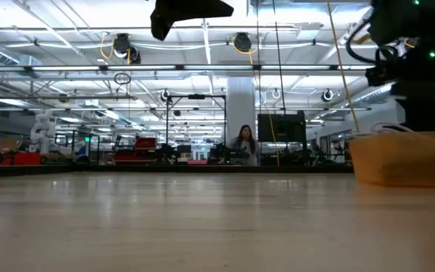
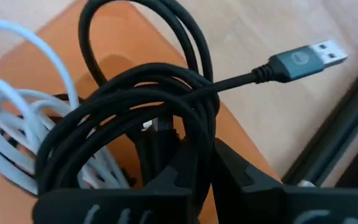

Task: Pick and place USB-C Cables
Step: Put the black charger cable into the bin, then return to Home Position

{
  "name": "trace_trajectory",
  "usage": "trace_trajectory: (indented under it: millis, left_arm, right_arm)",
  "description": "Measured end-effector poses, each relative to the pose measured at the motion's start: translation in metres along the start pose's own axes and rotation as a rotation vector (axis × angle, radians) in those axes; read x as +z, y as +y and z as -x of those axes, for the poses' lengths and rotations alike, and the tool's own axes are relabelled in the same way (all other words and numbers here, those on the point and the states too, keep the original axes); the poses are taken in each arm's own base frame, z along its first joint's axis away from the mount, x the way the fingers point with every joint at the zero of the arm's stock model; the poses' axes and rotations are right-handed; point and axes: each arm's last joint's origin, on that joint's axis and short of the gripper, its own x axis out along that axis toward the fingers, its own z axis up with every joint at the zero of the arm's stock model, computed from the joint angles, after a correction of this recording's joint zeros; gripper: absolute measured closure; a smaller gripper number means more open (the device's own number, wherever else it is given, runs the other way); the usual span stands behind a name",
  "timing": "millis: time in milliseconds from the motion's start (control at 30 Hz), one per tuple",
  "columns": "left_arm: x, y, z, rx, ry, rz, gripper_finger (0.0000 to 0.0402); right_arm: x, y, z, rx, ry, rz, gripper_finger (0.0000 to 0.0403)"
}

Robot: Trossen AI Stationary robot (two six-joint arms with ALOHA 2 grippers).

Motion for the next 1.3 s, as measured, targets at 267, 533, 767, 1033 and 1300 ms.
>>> trace_trajectory:
  millis: [267,533,767,1033,1300]
  left_arm:
    - [-0.002,0.001,0.0,0.008,0.017,-0.003,0.0245]
    - [-0.002,0.001,0.0,0.008,0.017,0.0,0.0245]
    - [-0.001,0.001,0.0,0.009,0.016,0.0,0.0245]
    - [-0.001,0.003,-0.001,0.013,0.014,0.005,0.0245]
    - [0.02,0.015,0.025,0.036,0.027,-0.05,0.0245]
  right_arm:
    - [-0.003,-0.002,-0.004,-0.001,0.004,0.011,0.0367]
    - [0.005,-0.002,0.016,0.109,-0.05,0.034,0.032]
    - [0.018,-0.001,0.044,0.234,-0.159,0.047,0.0291]
    - [0.029,0.004,0.064,0.378,-0.289,0.078,0.0275]
    - [0.036,0.007,0.082,0.591,-0.433,0.143,0.0277]
